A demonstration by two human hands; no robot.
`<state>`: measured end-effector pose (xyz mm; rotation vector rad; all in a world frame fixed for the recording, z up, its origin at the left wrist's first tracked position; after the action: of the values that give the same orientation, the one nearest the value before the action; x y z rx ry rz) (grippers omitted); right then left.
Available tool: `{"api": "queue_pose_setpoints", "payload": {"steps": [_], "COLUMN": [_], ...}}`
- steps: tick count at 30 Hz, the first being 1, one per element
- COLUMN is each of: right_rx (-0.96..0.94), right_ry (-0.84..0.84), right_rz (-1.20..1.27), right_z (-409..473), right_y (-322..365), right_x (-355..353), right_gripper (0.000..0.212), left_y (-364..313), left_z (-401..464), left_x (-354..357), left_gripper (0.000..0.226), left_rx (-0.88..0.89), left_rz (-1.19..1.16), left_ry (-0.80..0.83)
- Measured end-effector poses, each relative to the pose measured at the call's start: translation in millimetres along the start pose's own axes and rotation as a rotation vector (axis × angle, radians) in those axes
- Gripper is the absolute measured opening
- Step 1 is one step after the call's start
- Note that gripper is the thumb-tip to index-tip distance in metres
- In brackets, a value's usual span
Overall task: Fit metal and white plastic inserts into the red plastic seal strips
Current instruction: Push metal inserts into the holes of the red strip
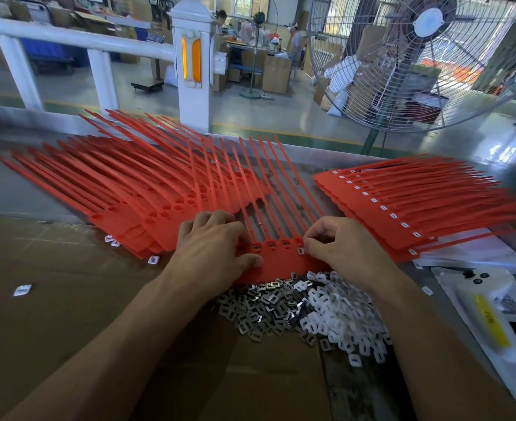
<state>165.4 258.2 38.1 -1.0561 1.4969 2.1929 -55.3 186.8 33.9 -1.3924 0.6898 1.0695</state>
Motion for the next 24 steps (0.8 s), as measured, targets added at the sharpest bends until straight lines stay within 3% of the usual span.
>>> {"api": "queue_pose_setpoints", "payload": {"steps": [8, 12, 24], "right_rx": [0.092, 0.051, -0.036], "right_ry": [-0.094, -0.112, -0.023], "right_rz": [0.029, 0.031, -0.175], "right_z": [5, 8, 15], "right_y": [-8, -5, 7], "right_x": [-1, -2, 10], "right_gripper": [0.008, 0.008, 0.013], "left_y": [0, 0, 1], "left_z": [0, 0, 1], "left_x": [1, 1, 1], "left_gripper": [0.043, 0.044, 0.044], "left_rx": [0.000, -0.003, 0.000], "left_rz": [-0.005, 0.005, 0.005], "left_ry": [-0.003, -0.001, 0.003]}}
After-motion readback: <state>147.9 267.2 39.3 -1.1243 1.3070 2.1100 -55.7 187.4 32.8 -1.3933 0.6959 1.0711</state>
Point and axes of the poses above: each hand's wrist, its own z-axis towards the middle knuckle, its own x-axis out of the palm, y = z × x, the point moved 5 cm from there along z, towards the middle knuckle, and after that the axes turned 10 degrees about -x, right-handed, at the moved point
